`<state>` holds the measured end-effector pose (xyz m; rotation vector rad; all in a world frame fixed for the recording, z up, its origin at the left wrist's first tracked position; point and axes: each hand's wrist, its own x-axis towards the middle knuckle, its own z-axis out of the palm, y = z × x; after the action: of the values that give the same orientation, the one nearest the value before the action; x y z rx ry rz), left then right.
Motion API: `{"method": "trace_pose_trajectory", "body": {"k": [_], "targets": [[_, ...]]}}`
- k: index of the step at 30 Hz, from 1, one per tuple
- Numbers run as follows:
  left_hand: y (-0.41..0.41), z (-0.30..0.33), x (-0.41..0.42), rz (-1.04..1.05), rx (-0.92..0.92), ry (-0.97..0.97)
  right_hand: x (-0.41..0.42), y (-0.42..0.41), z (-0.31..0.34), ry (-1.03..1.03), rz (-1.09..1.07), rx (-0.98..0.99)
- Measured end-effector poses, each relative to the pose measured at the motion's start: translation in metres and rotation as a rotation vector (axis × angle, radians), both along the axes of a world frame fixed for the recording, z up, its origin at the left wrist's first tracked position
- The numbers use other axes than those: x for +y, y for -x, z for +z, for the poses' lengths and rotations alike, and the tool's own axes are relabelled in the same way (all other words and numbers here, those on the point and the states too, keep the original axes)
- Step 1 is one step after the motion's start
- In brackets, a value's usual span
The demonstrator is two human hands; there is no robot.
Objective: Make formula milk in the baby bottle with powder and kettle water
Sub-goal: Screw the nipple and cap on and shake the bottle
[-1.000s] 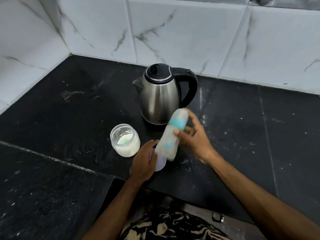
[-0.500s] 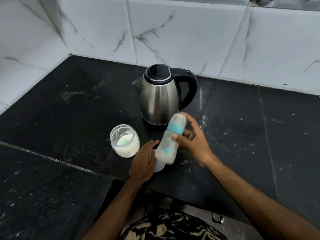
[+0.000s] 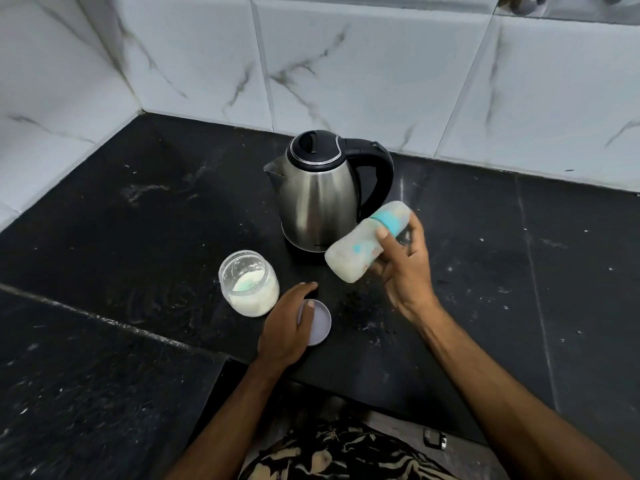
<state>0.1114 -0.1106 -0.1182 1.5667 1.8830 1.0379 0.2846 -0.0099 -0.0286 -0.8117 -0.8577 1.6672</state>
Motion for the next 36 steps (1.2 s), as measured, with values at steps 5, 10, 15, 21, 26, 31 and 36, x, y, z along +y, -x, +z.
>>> {"method": "trace_pose_trajectory", "body": {"k": [5,10,15,21,26,31,36], "targets": [[0.007,-0.005,0.004,-0.09,-0.061,0.025,-0.018,-0.004,-0.013,-0.206,0.423,-0.249],[0.0,0.0,0.0,-0.003,-0.004,-0.011,0.0,0.001,-0.002,-0.001,0.037,-0.054],[0.005,-0.003,0.003,-0.075,-0.077,-0.015,-0.021,-0.003,-0.015,-0.187,0.451,-0.266],[0.0,0.001,-0.001,-0.006,-0.021,-0.022,0.003,0.002,-0.006,0.009,-0.014,-0.022],[0.006,0.001,0.002,-0.096,-0.08,-0.005,-0.018,0.002,-0.026,-0.162,0.441,-0.272],[0.005,-0.002,0.002,-0.055,-0.053,-0.005,-0.008,0.003,-0.018,-0.347,0.4,-0.363],[0.003,-0.002,0.002,-0.021,-0.015,0.001,0.006,0.001,-0.009,-0.437,0.379,-0.395]]}}
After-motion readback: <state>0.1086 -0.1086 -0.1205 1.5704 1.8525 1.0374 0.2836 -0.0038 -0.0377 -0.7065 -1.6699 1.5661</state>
